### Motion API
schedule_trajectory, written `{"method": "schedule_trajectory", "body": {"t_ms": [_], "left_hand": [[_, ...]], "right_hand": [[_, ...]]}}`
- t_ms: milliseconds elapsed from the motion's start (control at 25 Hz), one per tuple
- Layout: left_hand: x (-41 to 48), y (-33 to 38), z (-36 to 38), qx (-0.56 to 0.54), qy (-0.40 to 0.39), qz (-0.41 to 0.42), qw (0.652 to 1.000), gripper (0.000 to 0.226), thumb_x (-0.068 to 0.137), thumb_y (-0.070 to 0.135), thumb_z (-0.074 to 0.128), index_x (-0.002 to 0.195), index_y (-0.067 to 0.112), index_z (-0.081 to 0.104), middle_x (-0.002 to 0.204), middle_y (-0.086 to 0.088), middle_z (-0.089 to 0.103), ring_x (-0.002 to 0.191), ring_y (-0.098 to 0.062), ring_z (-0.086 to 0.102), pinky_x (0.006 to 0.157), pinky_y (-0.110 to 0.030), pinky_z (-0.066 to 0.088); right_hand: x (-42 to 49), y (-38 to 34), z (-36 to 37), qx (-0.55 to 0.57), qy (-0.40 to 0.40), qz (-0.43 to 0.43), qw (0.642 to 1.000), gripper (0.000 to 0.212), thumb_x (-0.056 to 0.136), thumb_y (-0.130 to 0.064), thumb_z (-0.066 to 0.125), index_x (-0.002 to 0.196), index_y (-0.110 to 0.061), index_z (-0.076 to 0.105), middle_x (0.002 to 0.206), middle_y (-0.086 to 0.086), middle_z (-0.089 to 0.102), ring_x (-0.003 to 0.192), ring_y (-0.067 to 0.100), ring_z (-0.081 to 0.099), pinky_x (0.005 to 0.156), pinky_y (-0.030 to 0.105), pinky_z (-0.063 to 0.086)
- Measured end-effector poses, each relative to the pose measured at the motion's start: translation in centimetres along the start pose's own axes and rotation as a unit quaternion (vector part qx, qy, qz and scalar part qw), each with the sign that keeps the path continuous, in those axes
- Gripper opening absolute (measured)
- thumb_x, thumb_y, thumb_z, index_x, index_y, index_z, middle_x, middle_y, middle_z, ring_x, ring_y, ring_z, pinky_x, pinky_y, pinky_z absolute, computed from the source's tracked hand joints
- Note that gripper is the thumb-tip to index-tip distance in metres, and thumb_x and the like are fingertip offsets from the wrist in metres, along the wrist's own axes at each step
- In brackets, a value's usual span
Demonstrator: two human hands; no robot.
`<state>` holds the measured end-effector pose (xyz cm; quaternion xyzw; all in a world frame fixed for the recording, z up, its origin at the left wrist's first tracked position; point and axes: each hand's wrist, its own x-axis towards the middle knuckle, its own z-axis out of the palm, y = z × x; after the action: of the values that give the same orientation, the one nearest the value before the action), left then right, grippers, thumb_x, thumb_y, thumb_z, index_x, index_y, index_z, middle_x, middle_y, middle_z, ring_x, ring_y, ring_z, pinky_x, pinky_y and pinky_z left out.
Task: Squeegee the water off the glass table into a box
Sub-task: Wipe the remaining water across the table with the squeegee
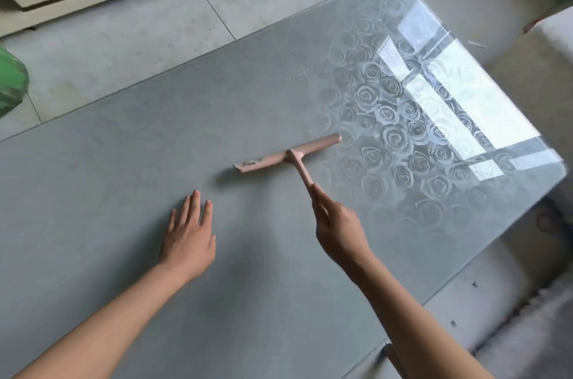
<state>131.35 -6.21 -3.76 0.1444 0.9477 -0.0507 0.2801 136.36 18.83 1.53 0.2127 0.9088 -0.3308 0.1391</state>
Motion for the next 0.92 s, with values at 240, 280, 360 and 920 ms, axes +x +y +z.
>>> {"method": "schedule_trajectory", "body": {"t_ms": [240,280,360,920], "left_hand": [[-3.3,0.1,1.8,-0.003,0.009,0.010,1.000,0.070,0.096,0.035,0.039,0.152,0.009,0.006,0.159,-0.017,-0.011,0.148,-0.027,-0.004,0.118,-0.043,0.008],[-3.8,-0.1,2.1,0.000,0.004,0.008,1.000,0.070,0.096,0.035,0.038,0.152,0.009,0.005,0.159,-0.016,-0.011,0.148,-0.026,-0.004,0.118,-0.042,0.008],[-5.0,-0.2,2.8,0.006,-0.012,0.011,1.000,0.068,0.097,0.036,0.037,0.152,0.010,0.006,0.159,-0.014,-0.011,0.148,-0.025,-0.005,0.118,-0.041,0.009],[-18.3,-1.1,-2.1,-0.033,0.038,0.027,0.998,0.061,0.099,0.030,0.035,0.152,0.013,0.011,0.161,-0.006,0.001,0.148,-0.017,0.003,0.119,-0.039,0.009]], "right_hand": [[-15.2,6.4,-2.0,0.005,-0.041,-0.047,0.998,0.044,0.095,-0.032,0.047,0.138,-0.044,0.043,0.087,-0.001,0.061,0.075,0.019,0.061,0.067,0.038,0.052],[-17.2,7.3,-1.6,-0.008,-0.057,-0.034,0.998,0.045,0.095,-0.034,0.047,0.138,-0.047,0.041,0.085,-0.003,0.059,0.073,0.018,0.060,0.066,0.037,0.052],[-18.2,7.2,-0.5,-0.019,-0.071,-0.016,0.997,0.046,0.097,-0.031,0.045,0.139,-0.048,0.036,0.086,-0.001,0.057,0.076,0.020,0.058,0.069,0.036,0.050],[-22.2,-2.3,-4.6,-0.060,-0.028,-0.026,0.997,0.033,0.092,-0.025,0.052,0.125,-0.028,0.051,0.093,0.006,0.065,0.085,0.030,0.060,0.071,0.034,0.046]]}}
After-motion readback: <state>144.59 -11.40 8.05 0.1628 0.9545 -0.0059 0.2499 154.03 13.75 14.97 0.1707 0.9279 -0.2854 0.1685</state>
